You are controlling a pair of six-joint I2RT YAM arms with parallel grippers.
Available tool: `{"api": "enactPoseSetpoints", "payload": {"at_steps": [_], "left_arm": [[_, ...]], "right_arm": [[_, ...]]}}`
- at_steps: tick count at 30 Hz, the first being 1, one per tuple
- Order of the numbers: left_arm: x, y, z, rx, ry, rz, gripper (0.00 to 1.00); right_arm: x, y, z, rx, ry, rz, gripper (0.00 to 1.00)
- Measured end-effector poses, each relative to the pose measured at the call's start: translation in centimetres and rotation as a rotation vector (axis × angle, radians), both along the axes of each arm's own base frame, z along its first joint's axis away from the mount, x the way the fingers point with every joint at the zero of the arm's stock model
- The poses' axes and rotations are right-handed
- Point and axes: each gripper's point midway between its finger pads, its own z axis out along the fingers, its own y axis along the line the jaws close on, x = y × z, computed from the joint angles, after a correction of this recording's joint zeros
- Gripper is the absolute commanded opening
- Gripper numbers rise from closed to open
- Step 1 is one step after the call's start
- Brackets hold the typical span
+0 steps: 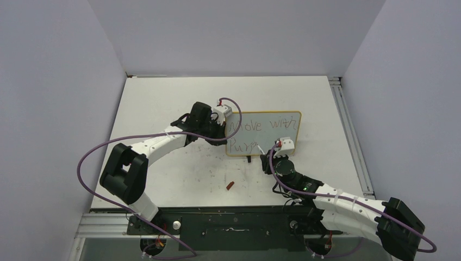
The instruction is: Write a sentence on the whiteboard
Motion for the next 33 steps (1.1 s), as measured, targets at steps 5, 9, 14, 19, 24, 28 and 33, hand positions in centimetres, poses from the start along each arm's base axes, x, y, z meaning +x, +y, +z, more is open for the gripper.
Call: {"api": "enactPoseSetpoints", "payload": {"at_steps": [5, 9, 14, 19, 24, 28, 33], "left_arm": [[0.0, 0.0, 0.0, 0.000, 0.000, 0.000, 0.00], [0.0, 0.0, 0.0, 0.000, 0.000, 0.000, 0.00], [0.0, 0.0, 0.0, 0.000, 0.000, 0.000, 0.00], [0.0, 0.0, 0.0, 0.000, 0.000, 0.000, 0.00], [0.0, 0.0, 0.0, 0.000, 0.000, -0.001, 0.00], [0.0, 0.0, 0.0, 0.000, -0.001, 0.000, 0.00], [0.0, 0.0, 0.0, 0.000, -0.001, 0.000, 0.00]], "right_arm": [[0.1, -0.2, -0.1, -0.009, -0.001, -0.008, 0.05], [0.1, -0.3, -0.2, -0.018, -0.001, -0.009, 0.05], [0.2, -0.5, -0.7, -0.039, 0.009, -0.014, 0.05], [0.3, -0.7, -1.1, -0.050, 0.016, -0.018, 0.05], [0.3, -0.6, -1.3, -0.061, 0.019, -0.011, 0.05], [0.2, -0.3, -1.5, -0.066, 0.025, 0.005, 0.05], [0.1, 0.0, -1.6, -0.063, 0.029, 0.020, 0.05]]}}
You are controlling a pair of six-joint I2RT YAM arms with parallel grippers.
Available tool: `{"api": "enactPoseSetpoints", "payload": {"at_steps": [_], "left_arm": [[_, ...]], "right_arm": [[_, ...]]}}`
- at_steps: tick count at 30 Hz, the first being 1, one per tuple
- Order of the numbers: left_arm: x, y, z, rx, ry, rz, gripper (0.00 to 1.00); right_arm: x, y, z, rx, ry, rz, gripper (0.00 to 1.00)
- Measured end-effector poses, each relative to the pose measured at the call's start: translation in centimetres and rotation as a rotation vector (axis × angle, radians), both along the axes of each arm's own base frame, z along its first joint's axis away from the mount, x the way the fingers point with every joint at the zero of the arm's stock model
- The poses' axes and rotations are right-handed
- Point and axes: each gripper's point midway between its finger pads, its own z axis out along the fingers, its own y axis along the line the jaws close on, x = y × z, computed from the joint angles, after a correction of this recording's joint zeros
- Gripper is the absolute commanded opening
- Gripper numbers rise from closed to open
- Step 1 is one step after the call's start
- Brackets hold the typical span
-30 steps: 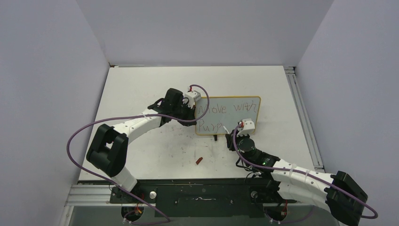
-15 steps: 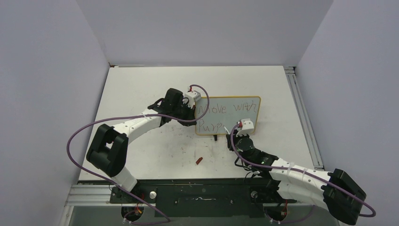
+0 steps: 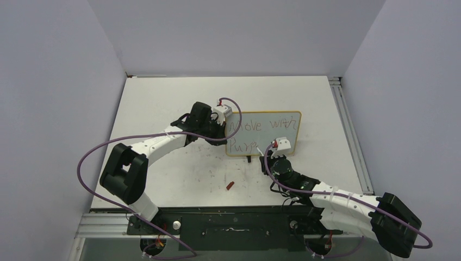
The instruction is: Write a sentence on the whiteboard
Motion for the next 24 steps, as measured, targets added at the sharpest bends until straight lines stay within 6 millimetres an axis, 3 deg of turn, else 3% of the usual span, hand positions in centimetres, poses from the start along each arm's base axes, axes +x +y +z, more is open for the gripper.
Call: {"api": "enactPoseSetpoints", "payload": {"at_steps": [24], "left_arm": [[0.00, 0.00, 0.00, 0.000, 0.000, 0.000, 0.00]], "right_arm": [[-0.34, -0.40, -0.75, 0.005, 0.038, -0.026, 0.05]]}}
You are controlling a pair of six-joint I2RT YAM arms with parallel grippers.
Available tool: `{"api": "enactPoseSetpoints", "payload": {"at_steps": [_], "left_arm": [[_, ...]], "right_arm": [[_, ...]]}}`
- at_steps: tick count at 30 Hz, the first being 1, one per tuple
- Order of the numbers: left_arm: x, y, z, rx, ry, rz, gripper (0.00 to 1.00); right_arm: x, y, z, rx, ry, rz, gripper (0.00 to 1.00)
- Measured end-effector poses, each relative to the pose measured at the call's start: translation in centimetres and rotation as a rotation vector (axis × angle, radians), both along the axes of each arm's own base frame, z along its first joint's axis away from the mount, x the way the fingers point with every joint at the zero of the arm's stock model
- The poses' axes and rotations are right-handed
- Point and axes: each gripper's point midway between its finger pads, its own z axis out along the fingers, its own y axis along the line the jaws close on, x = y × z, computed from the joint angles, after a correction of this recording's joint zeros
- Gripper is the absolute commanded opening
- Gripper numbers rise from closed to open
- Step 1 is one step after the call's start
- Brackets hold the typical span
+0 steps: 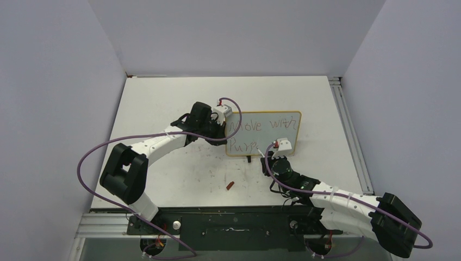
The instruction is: Write a sentence on the whiteboard
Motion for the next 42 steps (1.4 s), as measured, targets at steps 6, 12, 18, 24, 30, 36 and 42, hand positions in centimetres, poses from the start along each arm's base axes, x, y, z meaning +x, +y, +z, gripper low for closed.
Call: {"api": "enactPoseSetpoints", "payload": {"at_steps": [6, 12, 18, 24, 30, 36, 42], "left_arm": [[0.0, 0.0, 0.0, 0.000, 0.000, 0.000, 0.00], [0.0, 0.0, 0.0, 0.000, 0.000, 0.000, 0.00], [0.0, 0.0, 0.0, 0.000, 0.000, 0.000, 0.00], [0.0, 0.0, 0.0, 0.000, 0.000, 0.000, 0.00], [0.0, 0.0, 0.0, 0.000, 0.000, 0.000, 0.00], [0.0, 0.0, 0.0, 0.000, 0.001, -0.001, 0.00], [0.0, 0.0, 0.0, 0.000, 0.001, -0.001, 0.00]], "right_arm": [[0.0, -0.4, 0.0, -0.007, -0.001, -0.015, 0.05], [0.1, -0.8, 0.4, -0.012, -0.014, -0.034, 0.05], [0.2, -0.9, 0.4, -0.016, -0.017, -0.034, 0.05], [0.2, -0.9, 0.4, -0.027, -0.021, -0.028, 0.05], [0.4, -0.7, 0.9, -0.025, -0.031, -0.025, 0.05], [0.5, -0.6, 1.3, -0.020, -0.038, -0.024, 0.05], [0.5, -0.4, 1.3, -0.018, -0.037, -0.017, 0.05]]}}
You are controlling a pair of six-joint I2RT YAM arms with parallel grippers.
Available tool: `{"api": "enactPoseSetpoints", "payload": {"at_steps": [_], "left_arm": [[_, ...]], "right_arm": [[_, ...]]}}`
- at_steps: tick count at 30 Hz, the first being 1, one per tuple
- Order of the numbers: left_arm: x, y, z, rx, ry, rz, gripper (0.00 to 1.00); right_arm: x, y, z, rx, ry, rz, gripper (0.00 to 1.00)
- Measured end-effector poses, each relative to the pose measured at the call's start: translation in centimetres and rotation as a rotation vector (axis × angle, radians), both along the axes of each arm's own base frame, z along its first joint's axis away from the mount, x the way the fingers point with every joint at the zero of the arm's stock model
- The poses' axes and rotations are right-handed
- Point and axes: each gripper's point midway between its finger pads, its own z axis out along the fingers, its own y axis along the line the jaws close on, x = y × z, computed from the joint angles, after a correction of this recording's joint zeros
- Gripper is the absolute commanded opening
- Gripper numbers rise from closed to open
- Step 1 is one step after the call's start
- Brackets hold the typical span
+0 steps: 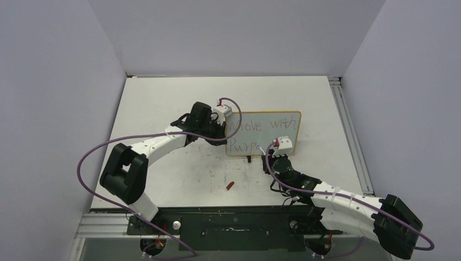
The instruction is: Write a sentence on the whiteboard
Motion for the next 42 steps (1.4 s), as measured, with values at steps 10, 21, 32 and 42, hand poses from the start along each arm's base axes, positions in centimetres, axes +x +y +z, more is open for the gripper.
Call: {"api": "enactPoseSetpoints", "payload": {"at_steps": [10, 21, 32, 42], "left_arm": [[0.0, 0.0, 0.0, 0.000, 0.000, 0.001, 0.00], [0.0, 0.0, 0.0, 0.000, 0.000, 0.001, 0.00], [0.0, 0.0, 0.0, 0.000, 0.000, 0.001, 0.00], [0.0, 0.0, 0.0, 0.000, 0.000, 0.001, 0.00]], "right_arm": [[0.0, 0.2, 0.0, 0.002, 0.002, 0.010, 0.05], [-0.1, 0.1, 0.3, 0.002, -0.006, 0.015, 0.05], [-0.5, -0.2, 1.3, 0.018, -0.022, 0.024, 0.05], [-0.9, -0.9, 2.1, 0.007, -0.022, 0.025, 0.05]]}}
